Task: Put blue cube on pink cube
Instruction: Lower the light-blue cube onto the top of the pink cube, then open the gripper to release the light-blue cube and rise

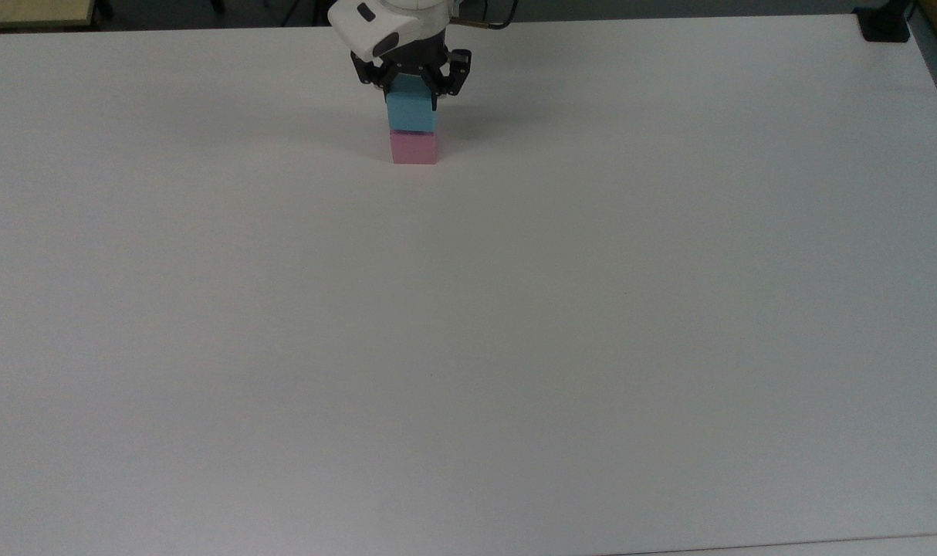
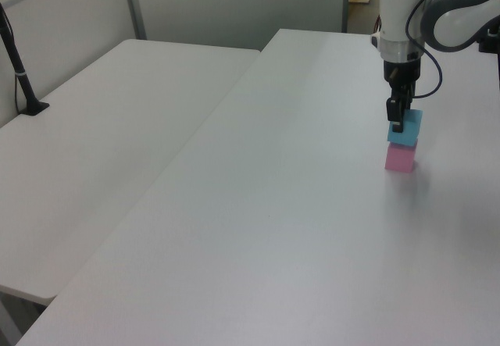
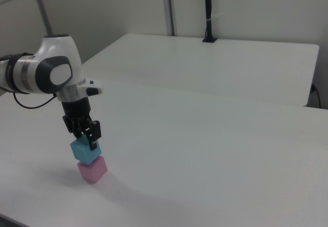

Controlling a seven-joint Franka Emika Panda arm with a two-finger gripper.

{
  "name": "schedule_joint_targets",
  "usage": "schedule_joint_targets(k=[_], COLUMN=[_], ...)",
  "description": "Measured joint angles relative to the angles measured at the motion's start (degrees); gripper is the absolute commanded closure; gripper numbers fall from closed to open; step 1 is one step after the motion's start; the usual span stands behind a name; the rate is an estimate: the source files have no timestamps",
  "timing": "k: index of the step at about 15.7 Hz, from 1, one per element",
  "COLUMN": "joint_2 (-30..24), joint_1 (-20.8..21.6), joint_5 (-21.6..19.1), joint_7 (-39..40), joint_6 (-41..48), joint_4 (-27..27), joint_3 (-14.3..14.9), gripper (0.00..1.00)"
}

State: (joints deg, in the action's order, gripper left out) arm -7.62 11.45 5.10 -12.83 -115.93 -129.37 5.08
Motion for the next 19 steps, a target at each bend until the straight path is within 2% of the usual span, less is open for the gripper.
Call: schedule_joint_targets(k=[1,2,3,13,15,19], joint_2=[0.2,0.4,0.6,1.1,0.7,-0.5], joint_1=[0.0,0.0,0.0,0.0,0.1,2.3], joint_5=[0.0,0.0,0.0,0.2,0.2,0.1], joint_7=[0.2,0.4,0.4,0.7,0.8,0.8], joint_6=[0.0,0.0,0.0,0.4,4.4,17.5], joint_4=[0.0,0.0,0.0,1.2,4.6,16.8], joint_3=[0.0,0.0,0.0,0.0,0.0,-0.7], gripper=[0.30,0.12,0.00,0.00,0.00,0.00])
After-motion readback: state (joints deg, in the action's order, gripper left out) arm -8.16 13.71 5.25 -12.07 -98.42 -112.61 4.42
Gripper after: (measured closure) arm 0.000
